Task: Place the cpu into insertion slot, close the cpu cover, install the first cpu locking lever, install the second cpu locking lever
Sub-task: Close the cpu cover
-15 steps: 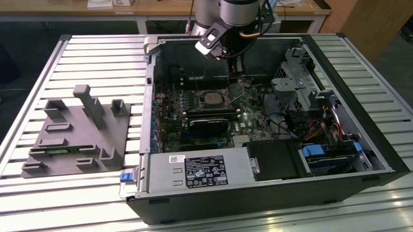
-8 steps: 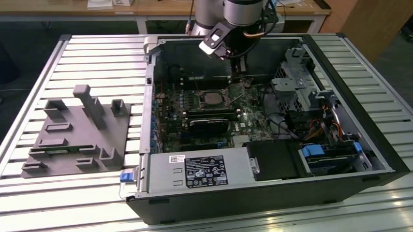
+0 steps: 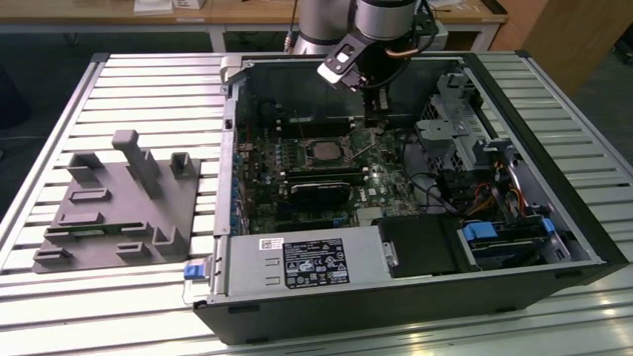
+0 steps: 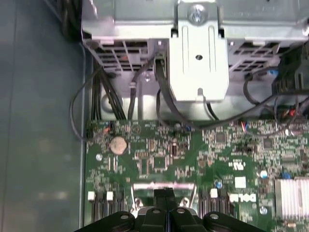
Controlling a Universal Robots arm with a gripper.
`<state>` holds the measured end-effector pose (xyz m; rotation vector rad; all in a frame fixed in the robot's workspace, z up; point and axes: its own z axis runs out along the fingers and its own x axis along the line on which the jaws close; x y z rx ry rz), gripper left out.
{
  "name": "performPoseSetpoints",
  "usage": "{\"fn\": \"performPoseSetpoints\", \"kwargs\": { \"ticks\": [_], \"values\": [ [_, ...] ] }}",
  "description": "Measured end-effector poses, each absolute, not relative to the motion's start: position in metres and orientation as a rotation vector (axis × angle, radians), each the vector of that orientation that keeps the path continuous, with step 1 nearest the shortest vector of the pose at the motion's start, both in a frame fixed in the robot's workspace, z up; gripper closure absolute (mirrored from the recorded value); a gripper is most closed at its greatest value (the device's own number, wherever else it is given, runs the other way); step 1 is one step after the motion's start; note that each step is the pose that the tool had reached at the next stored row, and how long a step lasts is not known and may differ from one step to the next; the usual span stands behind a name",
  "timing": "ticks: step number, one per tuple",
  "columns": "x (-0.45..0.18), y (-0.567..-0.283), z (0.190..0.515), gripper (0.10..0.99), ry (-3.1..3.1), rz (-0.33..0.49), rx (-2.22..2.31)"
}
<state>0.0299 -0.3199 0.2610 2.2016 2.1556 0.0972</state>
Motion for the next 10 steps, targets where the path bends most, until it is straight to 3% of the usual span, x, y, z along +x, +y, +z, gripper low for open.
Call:
{"fn": "performPoseSetpoints", "kwargs": {
  "ticks": [10],
  "values": [
    [0.051,-0.32,0.26,0.98,2.156,0.097,2.202]
  ]
}}
